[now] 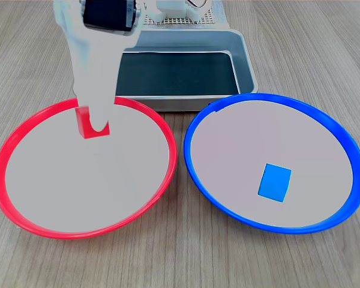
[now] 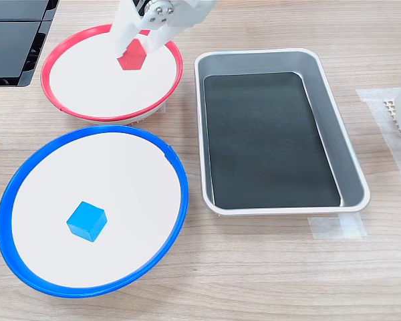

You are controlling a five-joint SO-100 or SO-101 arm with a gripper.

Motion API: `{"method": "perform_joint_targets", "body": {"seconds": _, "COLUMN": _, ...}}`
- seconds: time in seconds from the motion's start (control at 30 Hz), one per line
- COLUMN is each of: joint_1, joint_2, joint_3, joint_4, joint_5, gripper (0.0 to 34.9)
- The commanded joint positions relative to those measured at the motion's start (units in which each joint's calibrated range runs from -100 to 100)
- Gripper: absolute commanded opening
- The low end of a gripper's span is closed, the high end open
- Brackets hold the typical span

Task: Move two blocks from tray to matching dishes

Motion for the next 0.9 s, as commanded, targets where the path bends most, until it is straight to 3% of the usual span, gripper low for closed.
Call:
{"method": "perform_joint_targets", "body": {"seconds": 0.0, "joint_1": 0.14, "joint_2": -4.05, "joint_3": 2.19, "joint_4": -2.72, "joint_5": -1.17, "gripper": 25.3}}
{"method": "perform_joint_targets", "body": {"seconds": 0.07, "joint_1": -0.43, "joint_2": -6.69, "joint_3": 4.01, "joint_4": -4.12, "joint_5": -2.05, "gripper": 21.4}}
{"method": "perform_joint_targets", "body": {"seconds": 0.13, "joint_1": -1.46, "joint_2": -11.38, "joint_3": 7.56, "joint_4": -6.26, "joint_5": -3.57, "gripper": 20.5}}
{"method": "perform_joint_targets", "body": {"seconds": 0.17, "joint_1": -2.12, "joint_2": -14.62, "joint_3": 10.11, "joint_4": -8.16, "joint_5": -4.84, "gripper": 16.5}}
{"method": "perform_joint_targets", "body": {"seconds": 0.2, "joint_1": -2.78, "joint_2": -17.86, "joint_3": 12.66, "joint_4": -10.23, "joint_5": -6.30, "gripper": 9.7}}
{"method": "perform_joint_targets", "body": {"seconds": 0.23, "joint_1": -3.53, "joint_2": -22.04, "joint_3": 16.48, "joint_4": -13.28, "joint_5": -8.40, "gripper": 0.4}}
{"method": "perform_joint_targets", "body": {"seconds": 0.4, "joint_1": -8.24, "joint_2": -47.37, "joint_3": 42.52, "joint_4": -27.15, "joint_5": -18.95, "gripper": 0.1}}
{"method": "perform_joint_targets", "body": {"seconds": 0.5, "joint_1": -10.78, "joint_2": -64.01, "joint_3": 57.90, "joint_4": -28.06, "joint_5": -24.22, "gripper": 0.1}}
{"method": "perform_joint_targets", "body": {"seconds": 0.77, "joint_1": -8.62, "joint_2": -98.89, "joint_3": 84.21, "joint_4": -10.14, "joint_5": -23.79, "gripper": 0.1}}
{"method": "perform_joint_targets", "body": {"seconds": 0.87, "joint_1": -9.18, "joint_2": -104.86, "joint_3": 84.21, "joint_4": 1.25, "joint_5": -23.88, "gripper": 0.1}}
